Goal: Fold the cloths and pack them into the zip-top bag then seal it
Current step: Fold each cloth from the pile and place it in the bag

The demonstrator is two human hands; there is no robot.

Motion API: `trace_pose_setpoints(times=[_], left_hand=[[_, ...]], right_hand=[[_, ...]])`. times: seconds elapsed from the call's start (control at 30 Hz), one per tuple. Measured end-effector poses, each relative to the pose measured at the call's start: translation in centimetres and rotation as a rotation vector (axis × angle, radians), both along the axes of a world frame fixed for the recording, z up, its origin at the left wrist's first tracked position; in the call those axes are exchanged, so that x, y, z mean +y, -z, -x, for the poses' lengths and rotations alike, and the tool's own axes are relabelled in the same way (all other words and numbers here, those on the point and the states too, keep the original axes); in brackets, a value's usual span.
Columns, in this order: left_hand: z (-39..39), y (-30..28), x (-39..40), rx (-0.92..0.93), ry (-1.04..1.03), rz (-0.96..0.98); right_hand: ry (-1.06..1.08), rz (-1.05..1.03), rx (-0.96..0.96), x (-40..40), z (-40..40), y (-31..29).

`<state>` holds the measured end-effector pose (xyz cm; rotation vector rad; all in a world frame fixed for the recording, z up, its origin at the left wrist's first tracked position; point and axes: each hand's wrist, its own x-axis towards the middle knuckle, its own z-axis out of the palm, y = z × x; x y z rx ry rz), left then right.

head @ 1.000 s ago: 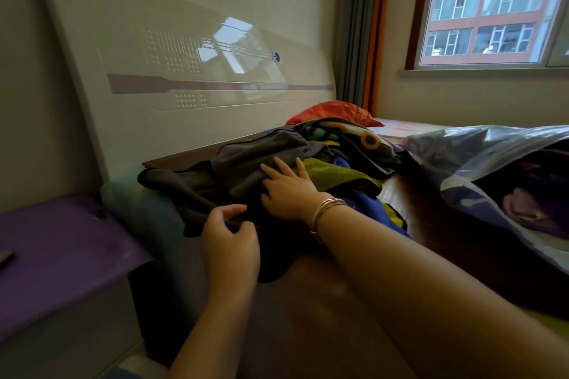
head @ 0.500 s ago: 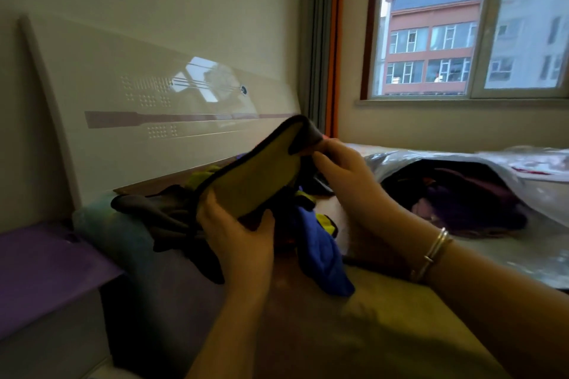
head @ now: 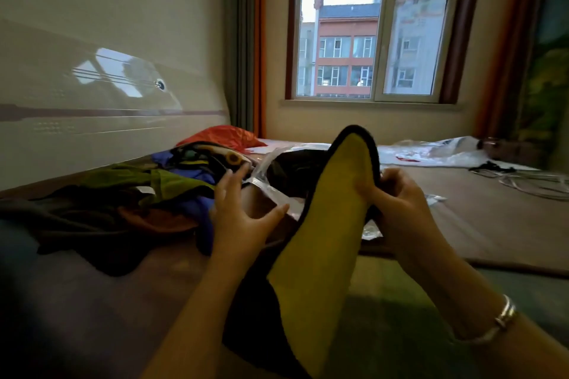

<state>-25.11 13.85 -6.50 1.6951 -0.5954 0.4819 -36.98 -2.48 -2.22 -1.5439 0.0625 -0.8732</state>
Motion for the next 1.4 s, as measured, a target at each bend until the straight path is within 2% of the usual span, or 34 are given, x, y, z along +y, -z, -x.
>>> trace_pose_setpoints(times=[0.07, 0.13, 0.23, 0.37, 0.5, 0.6, 0.7, 0.87, 1.1, 1.27, 1.4], left_hand=[[0.8, 0.5, -1.7, 0.119, 0.356, -0.004], [1.8, 0.7, -3.2, 0.29, 0.623, 0.005], [2.9, 1.0, -4.9, 0.406, 0.782, -0.022], [3.8, 1.3, -5.7, 0.47, 0.845, -0.001], [4.3, 1.2, -5.9, 0.411, 0.801, 0.029], [4.1, 1.2, -6.3, 0.254, 0.678, 0.039], [3.8, 1.1, -6.4, 0.107, 0.608, 0.081], [3.2, 1.1, -5.9, 0.033, 0.505, 0.108], [1.0, 0.1, -3.0, 0.194, 0.362, 0.279], [-1.6, 0.2, -0.1, 0.237, 0.163, 0.286], [-3.1, 1.1, 1.8, 0.343, 0.048, 0.254]], right_hand=[[0.017, -0.042, 0.074, -1.1, 0.4, 0.7], [-0.023, -0.074, 0.129, -2.2, 0.6, 1.2], [-0.061, -0.017, 0.185, -3.2, 1.0, 1.5], [-0.046, 0.073, 0.204, -4.3, 1.2, 1.4], [-0.046, 0.308, 0.3, -5.0, 1.7, 1.5], [-0.105, 0.476, 0.4, -4.7, 1.8, 1.9], [-0.057, 0.621, 0.456, -4.6, 1.0, 2.7], [-0.039, 0.804, 0.599, -5.0, -0.5, 4.9], [-0.024, 0.766, 1.063, -7.7, -1.7, 9.0], [-0.012, 0.636, 1.072, -9.2, -1.6, 7.6], [0.092, 0.647, 1.016, -8.9, -1.6, 6.6]])
